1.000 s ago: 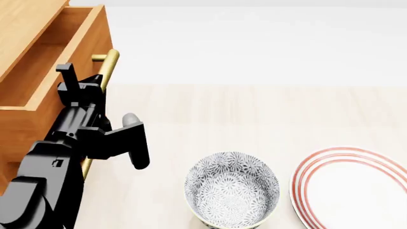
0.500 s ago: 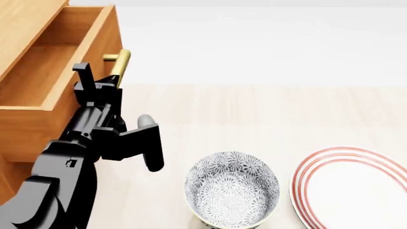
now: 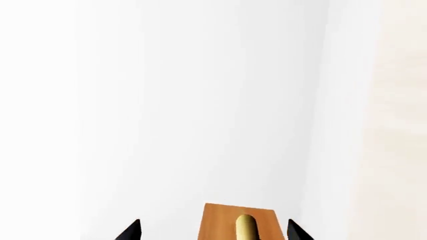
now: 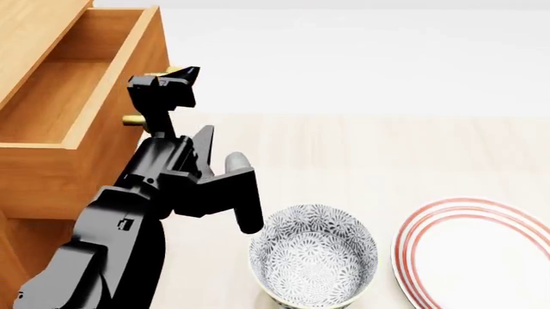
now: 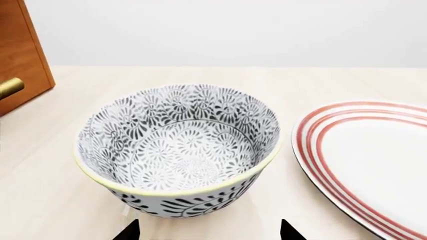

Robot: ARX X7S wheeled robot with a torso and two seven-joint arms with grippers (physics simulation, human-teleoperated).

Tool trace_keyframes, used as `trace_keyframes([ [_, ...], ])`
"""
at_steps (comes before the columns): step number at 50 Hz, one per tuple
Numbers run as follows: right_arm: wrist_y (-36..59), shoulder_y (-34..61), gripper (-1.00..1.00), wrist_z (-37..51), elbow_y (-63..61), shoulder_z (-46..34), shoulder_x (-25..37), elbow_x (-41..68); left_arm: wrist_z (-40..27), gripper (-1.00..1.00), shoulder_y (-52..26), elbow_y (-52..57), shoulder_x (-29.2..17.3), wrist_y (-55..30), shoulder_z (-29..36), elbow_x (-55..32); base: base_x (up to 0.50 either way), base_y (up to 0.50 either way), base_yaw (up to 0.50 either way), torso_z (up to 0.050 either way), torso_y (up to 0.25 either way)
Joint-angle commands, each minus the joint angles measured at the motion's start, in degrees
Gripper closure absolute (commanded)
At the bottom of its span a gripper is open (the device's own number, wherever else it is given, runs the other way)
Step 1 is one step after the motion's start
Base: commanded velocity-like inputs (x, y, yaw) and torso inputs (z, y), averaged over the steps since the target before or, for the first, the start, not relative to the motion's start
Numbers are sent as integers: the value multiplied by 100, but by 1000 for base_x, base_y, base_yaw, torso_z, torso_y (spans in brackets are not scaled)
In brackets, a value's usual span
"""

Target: Open the top drawer of the cabinet.

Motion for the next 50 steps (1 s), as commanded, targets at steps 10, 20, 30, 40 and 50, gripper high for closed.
trace_keyframes([
  [10,-14,-5,-100,26,-28,-37,35,26,381,-100,406,1272,461,-381,-319,-440,0,0,0,0,0],
  [20,15,21,-100,43,-16,-35,39,70,650,-100,242,2119,721,-1150,-985,-672,0,0,0,0,0],
  [30,6,16,-100,46,-8,-65,48,76,665,-100,31,2730,860,-1704,-1459,-975,0,0,0,0,0],
  [40,1,27,-100,42,21,-93,51,84,125,-100,-288,2292,790,-1680,-2009,-1494,0,0,0,0,0],
  [50,-31,31,-100,37,73,-114,50,92,-362,-100,-583,1312,613,-1151,-2479,-1824,0,0,0,0,0],
])
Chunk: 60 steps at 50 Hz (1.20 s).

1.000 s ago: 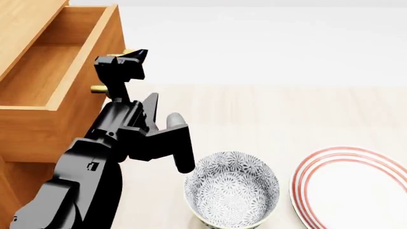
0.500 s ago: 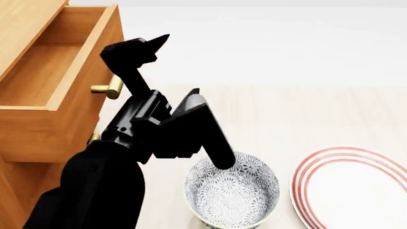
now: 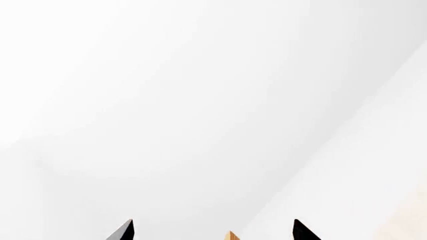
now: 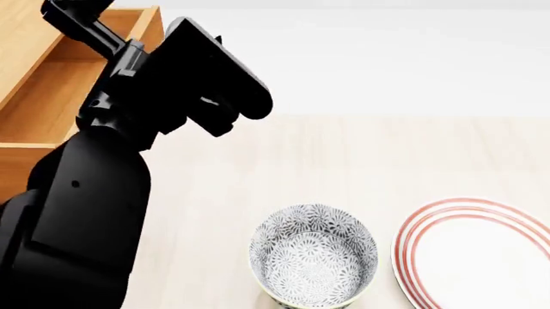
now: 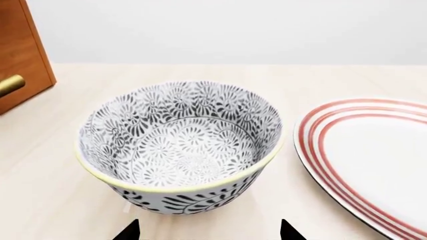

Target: Open the top drawer of the cabinet.

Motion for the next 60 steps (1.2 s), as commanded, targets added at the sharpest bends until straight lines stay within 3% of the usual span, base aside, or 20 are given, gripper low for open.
trace_keyframes([
  [1,-18,6,-100,0,37,-26,4,12,-429,-100,-268,-689,-125,332,-496,-410,0,0,0,0,0],
  [18,-1,6,-100,22,8,-55,30,39,-718,-100,-577,-1442,-86,441,-1031,-942,0,0,0,0,0],
  [43,-9,51,-100,73,78,-63,30,80,-547,-100,-928,-1742,-74,82,-1452,-1646,0,0,0,0,0],
  [52,6,52,-100,97,55,-75,43,90,-636,-100,-935,-1394,62,-425,-1706,-1899,0,0,0,0,0],
  [56,33,35,-100,114,-3,-83,63,99,-948,-100,-1043,-1426,204,-720,-2132,-2340,0,0,0,0,0],
  [60,6,43,-100,105,32,-94,58,95,-1064,-100,-1093,-1362,142,-905,-2015,-2558,0,0,0,0,0],
])
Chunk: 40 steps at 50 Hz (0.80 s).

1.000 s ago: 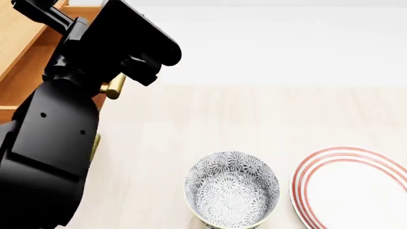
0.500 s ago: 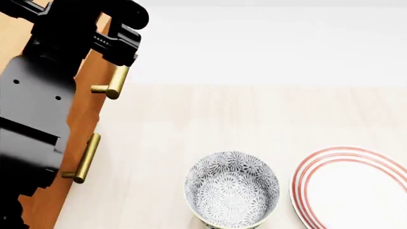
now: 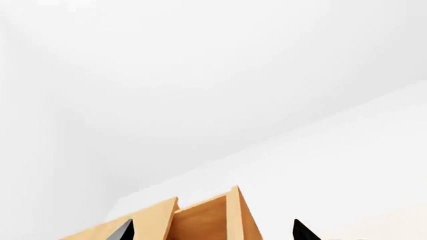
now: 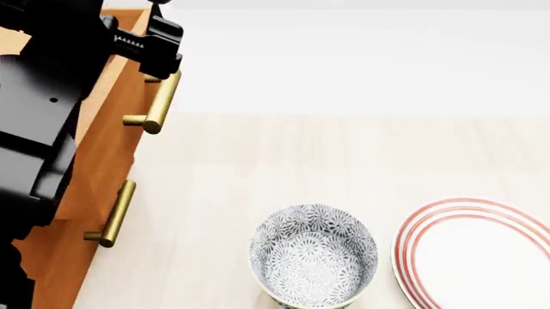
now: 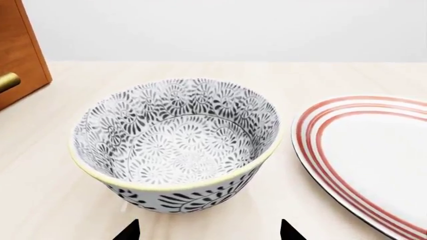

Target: Open the top drawer of the cabinet.

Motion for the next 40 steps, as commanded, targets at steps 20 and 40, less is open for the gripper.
trace_keyframes([
  [20,-25,-10,-100,24,5,-64,31,16,-675,-100,-342,355,31,-1249,-108,-1159,0,0,0,0,0],
  [40,11,-11,-100,56,-38,-94,55,53,-1683,-100,-551,107,82,-1531,-595,-1930,0,0,0,0,0],
])
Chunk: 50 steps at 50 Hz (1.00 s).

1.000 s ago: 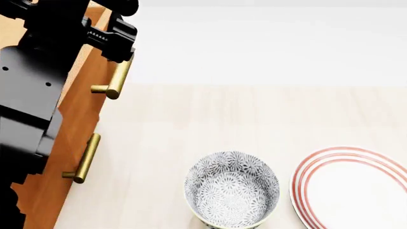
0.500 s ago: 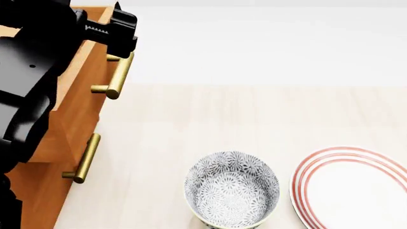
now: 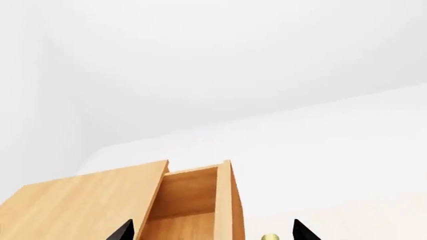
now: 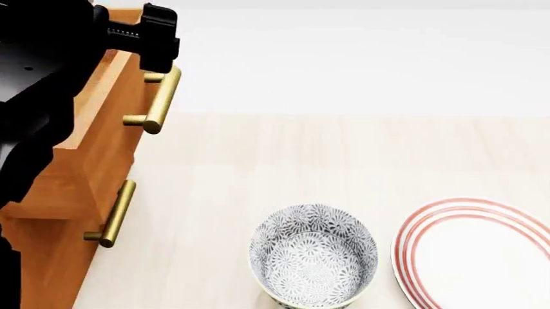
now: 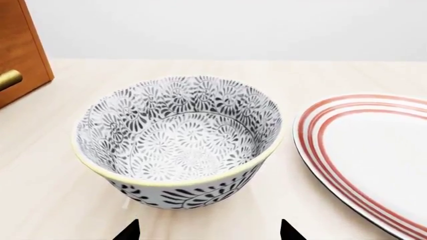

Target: Open the top drawer of the cabinet.

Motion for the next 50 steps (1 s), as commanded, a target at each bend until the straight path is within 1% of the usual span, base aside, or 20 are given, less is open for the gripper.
trace_keyframes([
  [1,15,-4,-100,20,-29,-19,15,16,-495,-100,-93,-107,-7,-155,-156,-440,0,0,0,0,0],
  [12,-32,14,-100,3,45,-35,7,24,-820,-100,-221,-223,-5,-281,-282,-903,0,0,0,0,0],
  [23,-3,20,-100,30,7,-48,23,42,-905,-100,-274,-261,-64,-243,-166,-1236,0,0,0,0,0],
  [29,12,20,-100,47,-12,-49,33,57,-949,-100,-295,-462,-71,-190,-260,-1393,0,0,0,0,0],
  [30,6,28,-100,45,2,-46,31,59,-968,-100,-316,-544,-48,-203,-360,-1451,0,0,0,0,0],
  [38,26,42,-100,64,-5,-44,37,83,-1086,-100,-372,-766,-28,-238,-551,-1736,0,0,0,0,0],
  [47,-8,48,-100,55,46,-52,33,94,-1388,-100,-419,-1176,1,-166,-963,-2131,0,0,0,0,0],
  [48,-16,46,-100,52,49,-56,34,92,-1480,-100,-424,-1217,31,-183,-1119,-2248,0,0,0,0,0],
  [50,-35,48,-100,44,75,-60,30,90,-1559,-100,-437,-1268,24,-150,-1154,-2364,0,0,0,0,0],
])
